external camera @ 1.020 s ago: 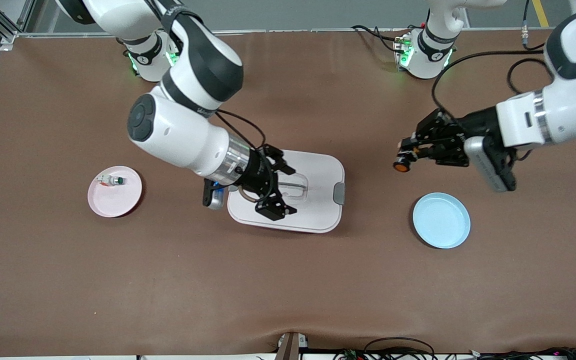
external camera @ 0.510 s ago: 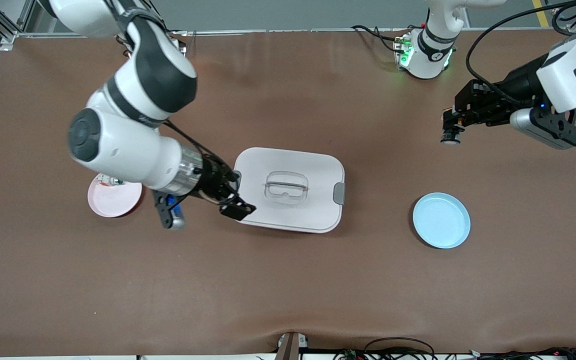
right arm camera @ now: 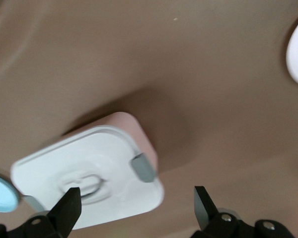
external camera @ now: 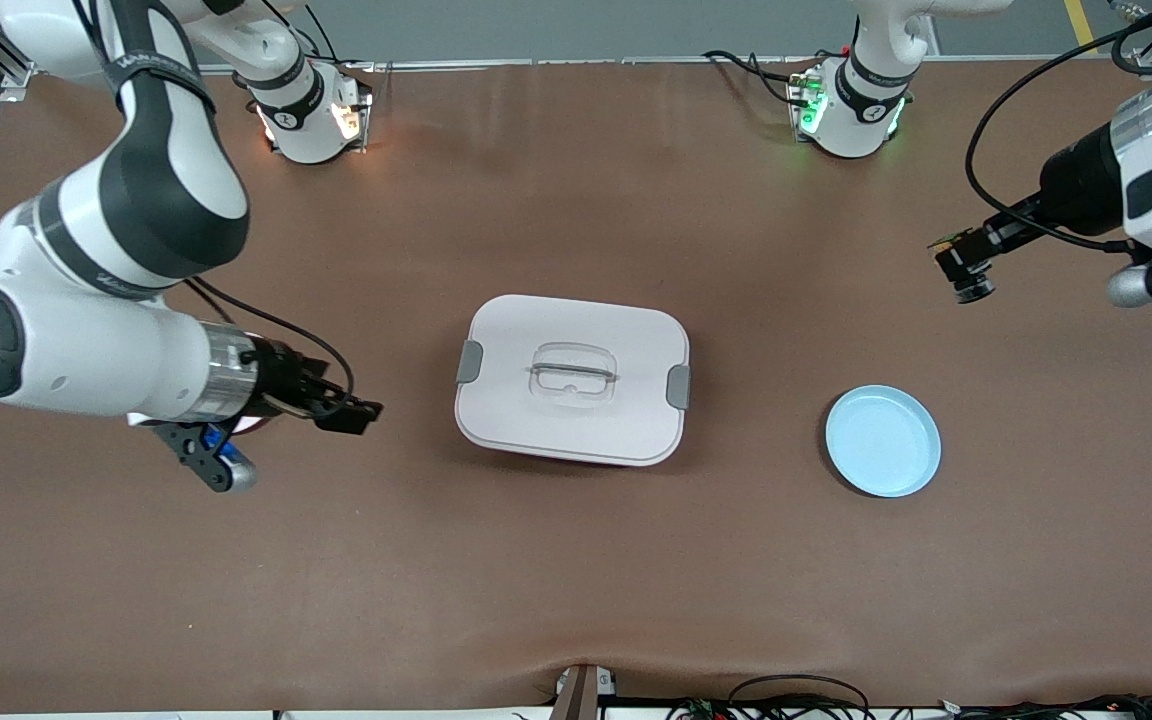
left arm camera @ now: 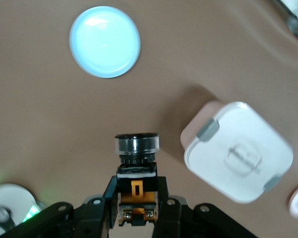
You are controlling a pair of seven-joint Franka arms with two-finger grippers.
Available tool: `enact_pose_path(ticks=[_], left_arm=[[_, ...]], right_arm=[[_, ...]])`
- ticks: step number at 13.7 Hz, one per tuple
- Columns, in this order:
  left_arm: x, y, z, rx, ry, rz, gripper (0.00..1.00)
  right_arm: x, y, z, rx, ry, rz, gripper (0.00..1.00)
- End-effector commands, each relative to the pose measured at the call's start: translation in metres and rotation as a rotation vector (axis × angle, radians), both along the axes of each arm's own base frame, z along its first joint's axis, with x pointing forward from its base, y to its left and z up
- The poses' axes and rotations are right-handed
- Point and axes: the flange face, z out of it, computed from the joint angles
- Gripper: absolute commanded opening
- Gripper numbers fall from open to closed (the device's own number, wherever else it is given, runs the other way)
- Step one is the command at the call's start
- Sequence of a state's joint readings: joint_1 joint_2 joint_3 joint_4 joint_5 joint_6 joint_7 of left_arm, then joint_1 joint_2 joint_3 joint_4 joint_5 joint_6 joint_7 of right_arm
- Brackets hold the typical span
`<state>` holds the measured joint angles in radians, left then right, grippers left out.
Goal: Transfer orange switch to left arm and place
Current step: 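Open the right gripper and withdraw it while the left gripper carries the switch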
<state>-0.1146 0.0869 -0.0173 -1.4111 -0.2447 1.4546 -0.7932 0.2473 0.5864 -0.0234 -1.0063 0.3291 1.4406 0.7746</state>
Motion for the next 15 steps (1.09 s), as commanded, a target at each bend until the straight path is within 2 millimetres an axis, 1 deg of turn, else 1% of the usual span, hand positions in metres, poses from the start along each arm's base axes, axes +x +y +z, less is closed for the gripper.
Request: enact_pose_path(ticks=[1,2,5,6,7,9,10,12,15], left_arm=[[0.013,0.007,-0.015,0.092,0.051,0.201,0.0],[0.018,0.005,-0.022,0.134,0.046,0.236,0.0],[0.04,0.016,-0.053,0.205,0.034,0.409,0.0],[0.046,0.02,-0.066,0.221,0.034,0.455,0.0],[0.049,0.027,-0.077,0.236,0.03,0.494,0.0],[0.055,0.043,-0.103,0.235,0.023,0.571,0.0],[0.056,0.043,-0.118,0.236,0.023,0.61,0.0],[0.059,0.058,-0.149,0.256,0.001,0.702,0.0],[0.058,0.064,-0.193,0.244,-0.037,0.727,0.0]], right_arm=[[-0.011,-0.033,0.012,-0.042,0.009,0.161,1.0],[-0.012,-0.044,0.015,-0.055,0.009,0.193,1.0],[-0.021,-0.067,0.008,-0.122,0.072,0.332,1.0],[-0.023,-0.073,0.007,-0.137,0.09,0.378,1.0],[-0.024,-0.084,0.005,-0.141,0.106,0.412,1.0],[-0.025,-0.113,0.003,-0.108,0.135,0.472,1.0],[-0.026,-0.127,0.002,-0.084,0.148,0.506,1.0],[-0.031,-0.157,0.001,-0.057,0.191,0.555,1.0],[-0.034,-0.194,-0.001,-0.02,0.215,0.548,1.0]])
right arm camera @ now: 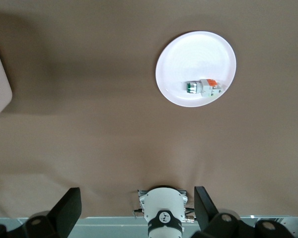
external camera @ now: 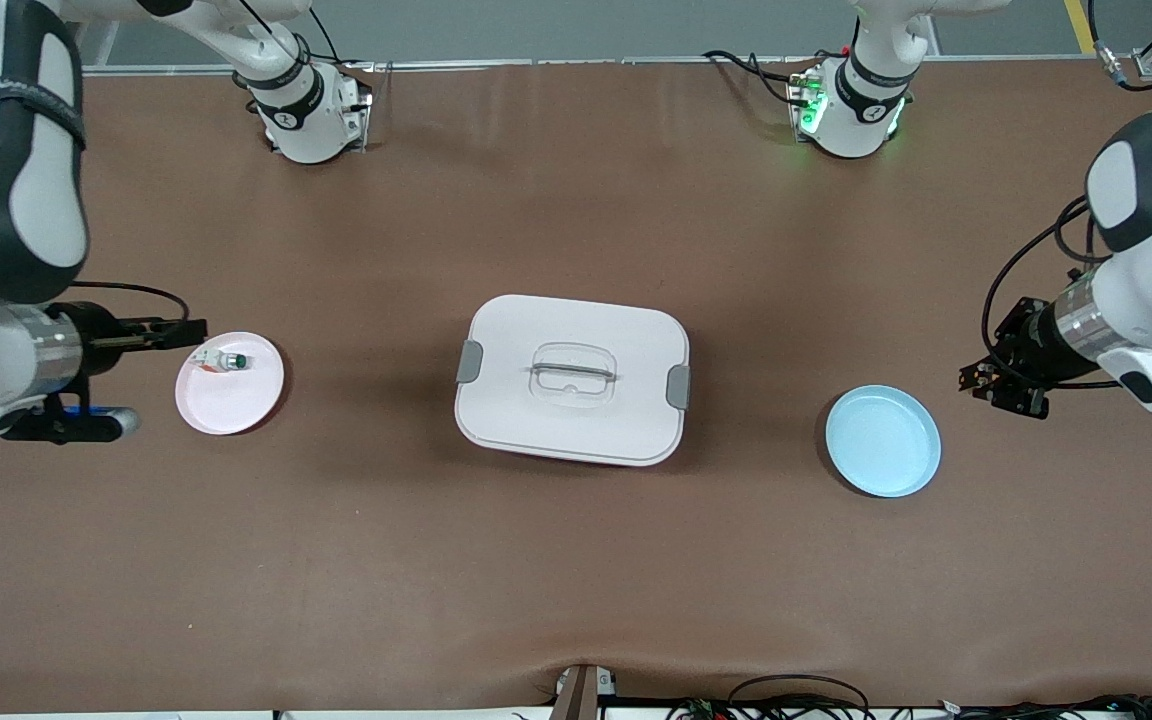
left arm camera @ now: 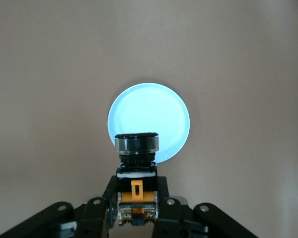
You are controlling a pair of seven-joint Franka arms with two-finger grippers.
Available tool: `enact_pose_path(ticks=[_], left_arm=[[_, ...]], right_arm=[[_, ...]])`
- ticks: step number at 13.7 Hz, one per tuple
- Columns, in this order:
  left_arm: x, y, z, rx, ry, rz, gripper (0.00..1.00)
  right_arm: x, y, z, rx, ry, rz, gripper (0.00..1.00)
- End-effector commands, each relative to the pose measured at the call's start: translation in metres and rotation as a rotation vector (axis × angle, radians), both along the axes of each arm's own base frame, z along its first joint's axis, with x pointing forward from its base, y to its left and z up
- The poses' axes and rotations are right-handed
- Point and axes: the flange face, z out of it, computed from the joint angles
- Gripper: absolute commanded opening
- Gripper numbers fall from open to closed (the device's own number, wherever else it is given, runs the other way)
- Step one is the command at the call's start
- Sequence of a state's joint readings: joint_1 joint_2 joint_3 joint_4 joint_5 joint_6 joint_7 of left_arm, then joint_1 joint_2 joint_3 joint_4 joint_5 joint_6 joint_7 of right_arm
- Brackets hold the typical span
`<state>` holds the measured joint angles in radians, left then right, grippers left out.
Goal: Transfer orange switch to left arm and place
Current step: 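Lower the switch onto the light-blue plate with the left gripper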
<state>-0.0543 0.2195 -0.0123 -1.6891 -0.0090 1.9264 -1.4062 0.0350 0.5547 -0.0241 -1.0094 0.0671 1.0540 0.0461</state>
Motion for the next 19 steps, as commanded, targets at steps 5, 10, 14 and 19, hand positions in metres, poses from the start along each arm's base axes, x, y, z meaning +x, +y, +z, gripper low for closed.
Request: enact_pose_path(ticks=[5,10,14,19], left_arm=[[-0.001,0.005,-0.091,0.043,-0.049,0.069,0.0],[0.008,0.002,-0.13,0.039,-0.052,0.088,0.0],[0.011,-0.004,-0.167,0.036,-0.034,0.082,0.0],[0.009,-0.005,-0.198,0.039,0.0,0.08,0.0]], right_arm=[[-0.01,-0.042,0.0,0.009,0.054,-0.002,1.0],[-0.009,-0.048,0.0,0.001,0.046,-0.011,1.0],[-0.008,-0.05,0.002,-0.035,0.034,-0.017,1.0],[-0.008,-0.056,0.006,-0.048,0.015,-0.027,1.0]])
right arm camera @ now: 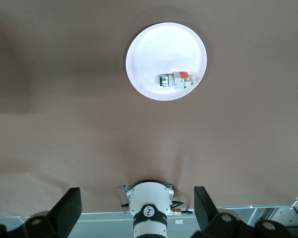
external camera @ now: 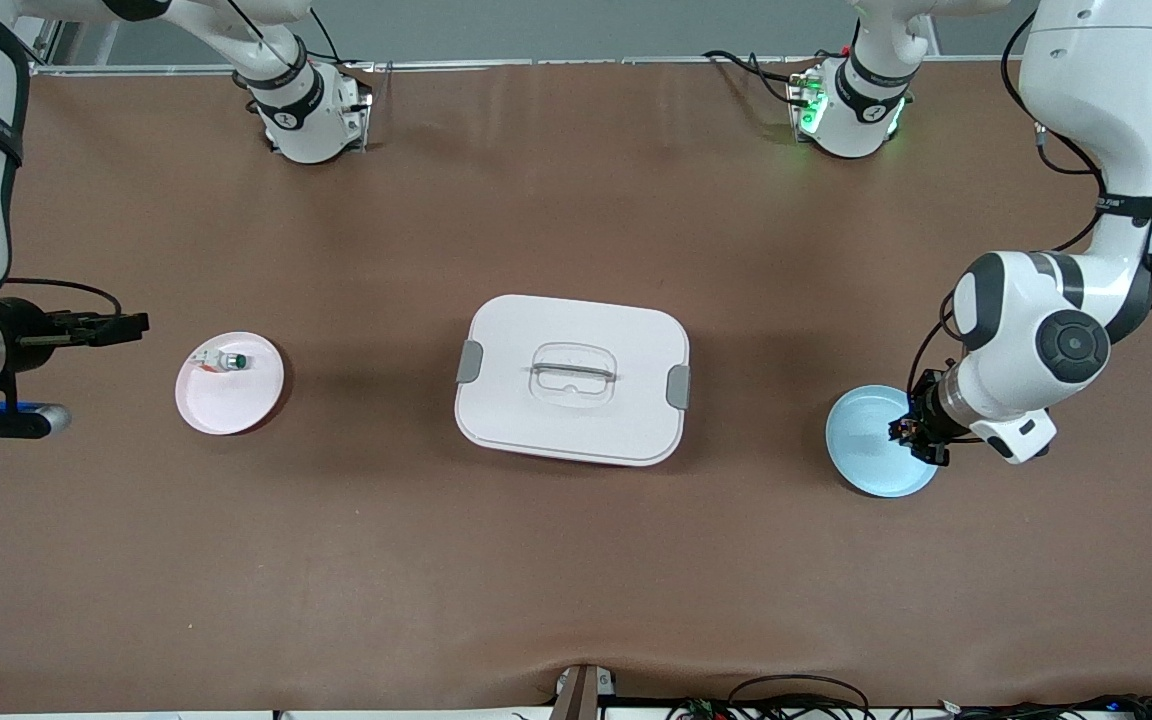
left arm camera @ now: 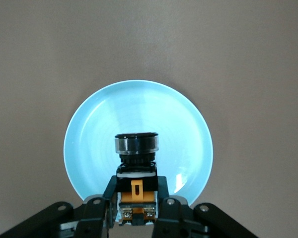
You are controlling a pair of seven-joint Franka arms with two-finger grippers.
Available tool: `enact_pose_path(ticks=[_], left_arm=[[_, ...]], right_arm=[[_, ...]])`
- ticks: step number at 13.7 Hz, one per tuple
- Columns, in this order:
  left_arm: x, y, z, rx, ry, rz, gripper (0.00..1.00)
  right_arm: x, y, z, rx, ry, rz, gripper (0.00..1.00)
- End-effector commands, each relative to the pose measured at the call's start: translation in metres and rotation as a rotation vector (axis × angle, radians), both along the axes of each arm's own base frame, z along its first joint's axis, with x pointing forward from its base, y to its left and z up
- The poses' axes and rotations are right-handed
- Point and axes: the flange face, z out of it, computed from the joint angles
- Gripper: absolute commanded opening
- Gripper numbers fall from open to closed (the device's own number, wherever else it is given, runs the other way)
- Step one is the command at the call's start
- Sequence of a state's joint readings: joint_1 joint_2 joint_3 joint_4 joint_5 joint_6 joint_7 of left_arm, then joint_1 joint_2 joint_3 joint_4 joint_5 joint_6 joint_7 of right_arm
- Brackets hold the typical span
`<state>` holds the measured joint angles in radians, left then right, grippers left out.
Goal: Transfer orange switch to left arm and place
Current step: 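Lower the switch onto the light-blue plate with the left gripper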
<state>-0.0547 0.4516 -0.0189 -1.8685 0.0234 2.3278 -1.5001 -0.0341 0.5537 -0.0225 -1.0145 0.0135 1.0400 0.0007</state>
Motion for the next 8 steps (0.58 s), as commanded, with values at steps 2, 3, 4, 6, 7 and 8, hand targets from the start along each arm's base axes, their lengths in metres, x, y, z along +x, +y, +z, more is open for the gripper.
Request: enact_pose_path(ticks=[2,3,4,6,7,8], left_arm=[[-0.001,-0.001,-0.013,0.019,-0.01,0.012,0.0],[-0.001,-0.001,-0.018,0.018,-0.01,0.011,0.0],[-0.002,-0.002,-0.027,0.019,0.001,0.01,0.0],[-0.002,-0.001,-0.034,0.019,0.012,0.011,0.0],[-0.003,-0.001,-0.038,0.02,0.018,0.012,0.0],[-0.004,0.0,-0.043,0.02,0.024,0.015,0.0]], right_arm=[[-0.005,-0.007,0.008,-0.027,-0.001,0.002,1.0],[-0.006,-0.009,0.008,-0.03,0.0,-0.004,1.0],[-0.005,-0.009,0.011,-0.032,-0.006,-0.004,1.0],[-0.013,-0.01,0.033,-0.051,-0.039,-0.004,1.0],[-0.015,-0.01,0.042,-0.06,-0.052,-0.001,1.0],[-0.017,-0.01,0.047,-0.066,-0.06,0.0,1.0]])
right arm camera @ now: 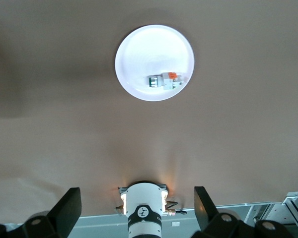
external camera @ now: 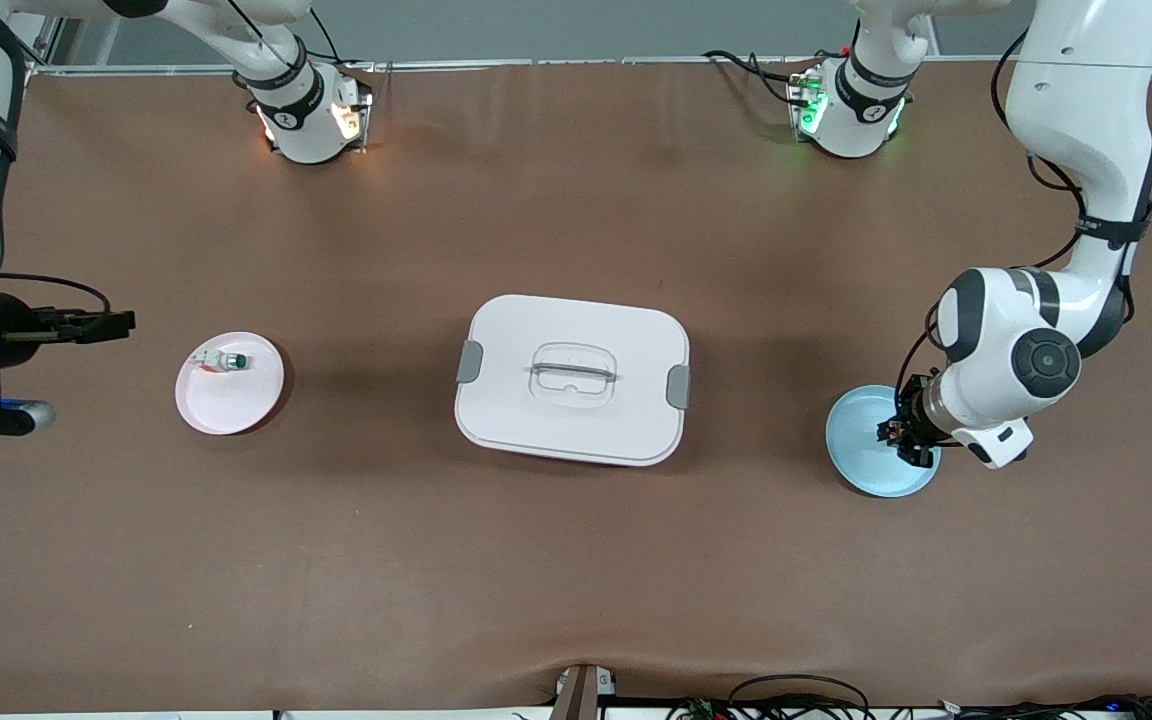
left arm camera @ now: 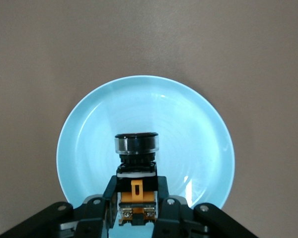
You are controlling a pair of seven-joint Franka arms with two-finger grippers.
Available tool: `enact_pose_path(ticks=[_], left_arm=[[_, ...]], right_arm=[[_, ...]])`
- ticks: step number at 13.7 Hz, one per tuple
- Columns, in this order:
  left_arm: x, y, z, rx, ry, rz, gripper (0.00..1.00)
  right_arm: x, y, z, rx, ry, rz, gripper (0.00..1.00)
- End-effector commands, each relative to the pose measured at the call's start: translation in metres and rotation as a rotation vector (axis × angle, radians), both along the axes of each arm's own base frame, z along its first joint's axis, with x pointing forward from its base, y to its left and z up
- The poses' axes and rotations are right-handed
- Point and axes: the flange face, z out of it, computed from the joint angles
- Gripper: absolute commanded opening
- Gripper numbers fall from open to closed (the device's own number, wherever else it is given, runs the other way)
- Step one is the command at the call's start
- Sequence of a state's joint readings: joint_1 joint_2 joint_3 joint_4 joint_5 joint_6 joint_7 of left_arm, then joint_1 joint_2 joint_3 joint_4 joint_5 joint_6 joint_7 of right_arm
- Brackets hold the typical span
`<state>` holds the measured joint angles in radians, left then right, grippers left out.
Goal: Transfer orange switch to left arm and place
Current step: 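Lower the switch onto the light-blue plate with the left gripper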
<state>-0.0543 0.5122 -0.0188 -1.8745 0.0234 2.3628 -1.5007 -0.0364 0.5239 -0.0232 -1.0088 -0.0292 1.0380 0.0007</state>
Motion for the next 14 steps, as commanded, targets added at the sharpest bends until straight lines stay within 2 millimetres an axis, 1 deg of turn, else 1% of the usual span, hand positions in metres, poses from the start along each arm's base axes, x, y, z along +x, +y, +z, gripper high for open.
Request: enact_pose_path(ticks=[1,2,3,4,6,9,11,12,14], left_arm=[[-0.001,0.001,-0.008,0.019,-0.008,0.016,0.0],[-0.004,0.002,-0.012,0.019,-0.005,0.017,0.0],[-0.006,0.003,-0.015,0.018,-0.012,0.018,0.0],[-0.007,0.004,-0.018,0.016,-0.02,0.019,0.0],[-0.01,0.005,-0.025,0.017,-0.012,0.02,0.0],[-0.012,0.006,-0.032,0.015,-0.021,0.021,0.0],[-0.016,0.006,-0.042,0.014,-0.012,0.021,0.0],[-0.016,0.006,-0.043,0.014,-0.015,0.019,0.0],[-0.016,0.007,-0.043,0.015,-0.015,0.019,0.0]], right_arm=[[-0.013,-0.002,0.027,-0.026,-0.024,0.002,1.0],[-0.016,-0.001,0.026,-0.011,-0.006,0.001,1.0],[-0.019,0.003,0.029,-0.006,0.003,0.008,1.0],[-0.02,0.007,0.035,-0.006,-0.013,0.014,1.0],[-0.02,0.011,0.038,0.016,-0.024,0.017,1.0],[-0.019,0.013,0.038,0.032,-0.034,0.018,1.0],[-0.02,0.017,0.037,0.049,-0.035,0.023,1.0],[-0.021,0.018,0.039,0.053,-0.058,0.023,1.0],[-0.031,0.025,0.039,0.051,-0.108,0.034,1.0]])
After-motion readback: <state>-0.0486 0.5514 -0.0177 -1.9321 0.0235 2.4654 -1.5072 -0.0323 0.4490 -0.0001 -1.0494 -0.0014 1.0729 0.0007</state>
